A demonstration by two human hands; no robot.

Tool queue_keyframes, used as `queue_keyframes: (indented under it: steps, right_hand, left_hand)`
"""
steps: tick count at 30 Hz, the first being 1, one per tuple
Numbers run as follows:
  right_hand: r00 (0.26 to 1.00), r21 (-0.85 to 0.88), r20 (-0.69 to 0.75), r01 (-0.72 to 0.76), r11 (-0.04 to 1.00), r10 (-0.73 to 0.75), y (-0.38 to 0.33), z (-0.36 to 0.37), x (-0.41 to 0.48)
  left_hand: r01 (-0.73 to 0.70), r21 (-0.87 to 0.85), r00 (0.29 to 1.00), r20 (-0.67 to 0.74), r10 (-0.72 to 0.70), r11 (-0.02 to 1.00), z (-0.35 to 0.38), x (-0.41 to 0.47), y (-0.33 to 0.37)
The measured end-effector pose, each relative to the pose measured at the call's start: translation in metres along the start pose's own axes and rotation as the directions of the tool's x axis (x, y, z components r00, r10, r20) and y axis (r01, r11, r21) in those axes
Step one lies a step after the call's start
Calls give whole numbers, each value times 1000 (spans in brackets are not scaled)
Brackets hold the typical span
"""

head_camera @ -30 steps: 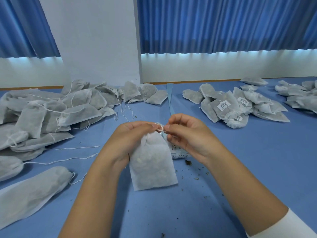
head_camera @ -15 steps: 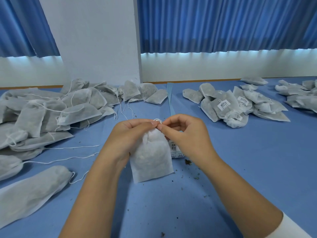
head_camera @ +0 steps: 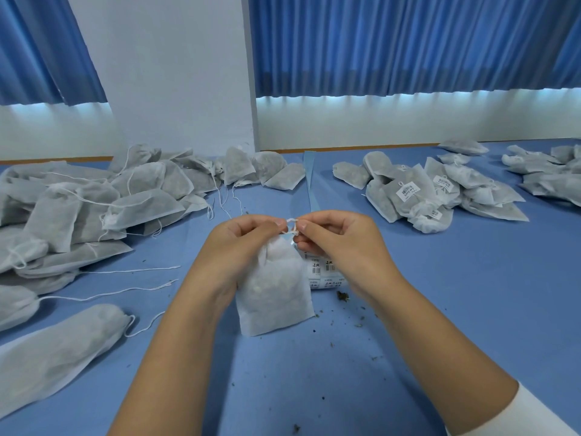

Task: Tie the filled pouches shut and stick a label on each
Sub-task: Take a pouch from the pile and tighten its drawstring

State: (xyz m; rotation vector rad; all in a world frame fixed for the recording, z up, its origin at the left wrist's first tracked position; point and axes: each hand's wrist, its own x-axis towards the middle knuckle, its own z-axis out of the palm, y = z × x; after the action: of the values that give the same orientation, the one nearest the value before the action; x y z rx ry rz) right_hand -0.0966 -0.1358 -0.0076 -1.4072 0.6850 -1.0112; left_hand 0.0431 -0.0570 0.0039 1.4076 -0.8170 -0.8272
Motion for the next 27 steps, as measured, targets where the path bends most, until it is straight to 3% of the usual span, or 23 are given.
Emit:
queue_keyframes:
  steps: [7, 11, 19, 27]
  right_hand:
    - [998, -36, 17, 53, 998, -53, 0, 1, -1]
    - [993, -146, 8, 121, 982, -121, 2, 2, -1]
    - [985, -226, -13, 166, 960, -173, 5, 2, 0]
    - [980, -183, -13, 192, 964, -197, 3, 2, 1]
  left_hand:
    - [101, 51, 991, 77, -105, 994, 2, 1, -1]
    - [153, 31, 975, 158, -156, 988, 2, -2, 2]
    - [114, 34, 942, 314, -119, 993, -1, -5, 3]
    - [70, 29, 971, 226, -75, 997, -1, -1, 2]
